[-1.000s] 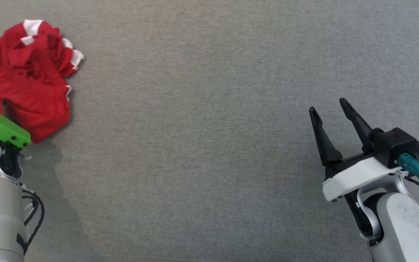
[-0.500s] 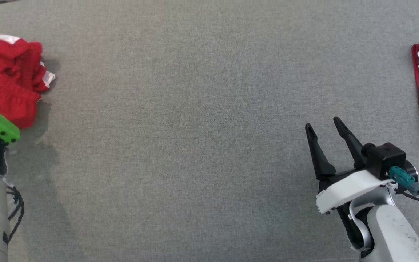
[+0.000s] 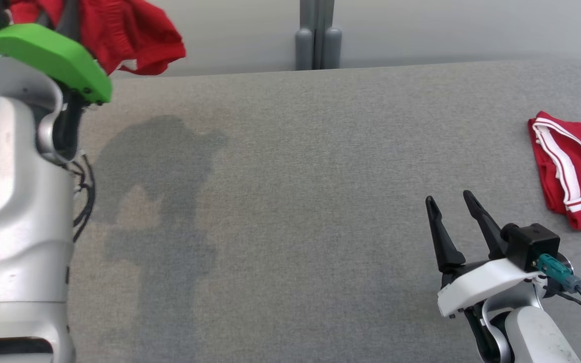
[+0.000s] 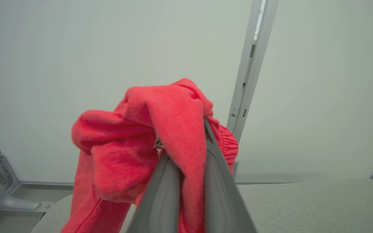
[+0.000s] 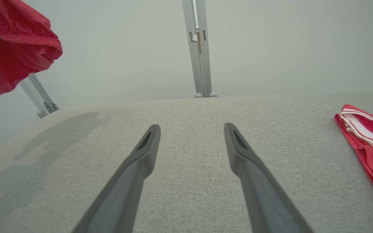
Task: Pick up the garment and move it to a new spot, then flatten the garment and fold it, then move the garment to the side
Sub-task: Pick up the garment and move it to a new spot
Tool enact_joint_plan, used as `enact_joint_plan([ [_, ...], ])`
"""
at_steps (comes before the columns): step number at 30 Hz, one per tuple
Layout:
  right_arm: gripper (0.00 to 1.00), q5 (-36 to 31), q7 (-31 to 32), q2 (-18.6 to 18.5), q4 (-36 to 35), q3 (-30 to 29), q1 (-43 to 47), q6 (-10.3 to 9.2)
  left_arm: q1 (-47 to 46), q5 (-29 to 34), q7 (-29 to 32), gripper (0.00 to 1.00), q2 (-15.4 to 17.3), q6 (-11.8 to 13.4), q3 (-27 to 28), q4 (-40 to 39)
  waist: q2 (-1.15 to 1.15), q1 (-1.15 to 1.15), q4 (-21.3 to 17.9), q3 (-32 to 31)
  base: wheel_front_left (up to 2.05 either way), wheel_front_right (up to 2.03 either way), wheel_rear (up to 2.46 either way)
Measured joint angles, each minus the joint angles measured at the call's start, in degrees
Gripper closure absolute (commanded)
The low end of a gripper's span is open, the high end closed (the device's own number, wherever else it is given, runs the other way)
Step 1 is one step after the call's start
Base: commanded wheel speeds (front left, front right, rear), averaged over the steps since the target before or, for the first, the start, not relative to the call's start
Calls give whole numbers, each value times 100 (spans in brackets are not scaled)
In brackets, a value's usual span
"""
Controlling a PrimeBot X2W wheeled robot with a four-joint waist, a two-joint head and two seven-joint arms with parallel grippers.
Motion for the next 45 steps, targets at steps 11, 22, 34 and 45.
enact_joint_plan([
  [11,0,-42,43,51,-118,27,60,-1,342,-603,374,100,-824,-25,-970,-1334,0,0,-875,-157,0,0,0],
  [22,0,-2,-127,121,26,90,-44,-1,1327,-187,119,100,-842,258,-1926,-225,0,0,-1924,166,0,0,0],
  [34,0,-46,-110,34,66,44,-31,-1,1839,-144,-1378,0,-678,279,-1833,392,0,0,-1976,302,0,0,0],
  [45,0,-88,73,-167,-97,-163,116,-1,3350,-280,-2130,0,-304,346,-793,-1345,0,0,-1209,26,0,0,0],
])
